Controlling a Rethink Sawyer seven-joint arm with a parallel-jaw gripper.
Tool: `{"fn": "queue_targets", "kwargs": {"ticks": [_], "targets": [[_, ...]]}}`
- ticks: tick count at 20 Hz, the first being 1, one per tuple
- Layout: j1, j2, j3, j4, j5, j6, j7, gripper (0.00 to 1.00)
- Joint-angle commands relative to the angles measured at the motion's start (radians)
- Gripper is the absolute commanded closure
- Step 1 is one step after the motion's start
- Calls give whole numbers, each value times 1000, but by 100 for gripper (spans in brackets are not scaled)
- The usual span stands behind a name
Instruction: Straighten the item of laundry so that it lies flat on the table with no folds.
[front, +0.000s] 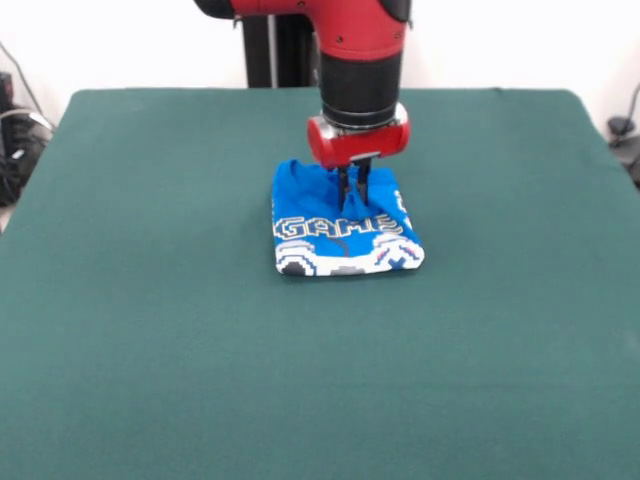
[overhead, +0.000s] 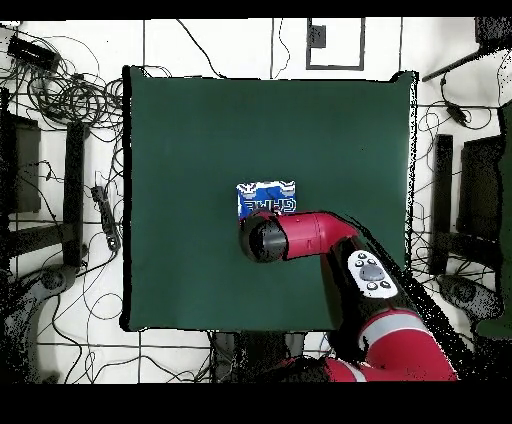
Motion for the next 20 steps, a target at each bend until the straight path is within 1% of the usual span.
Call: {"fn": "queue_targets", "kwargs": {"ticks": [1, 6, 8, 10, 14, 16, 20], "targets": [[21, -6, 68, 89, -40, 55, 2, 100], [24, 1, 72, 82, -34, 62, 3, 100], [15, -10, 80, 97, -26, 64, 5, 100], [3, -55, 90, 141, -13, 74, 6, 100], [-16, -193, 104, 246, 17, 97, 11, 100], [-24, -248, 111, 280, 36, 128, 3, 100], [-36, -326, 119, 326, 62, 170, -10, 100]]}}
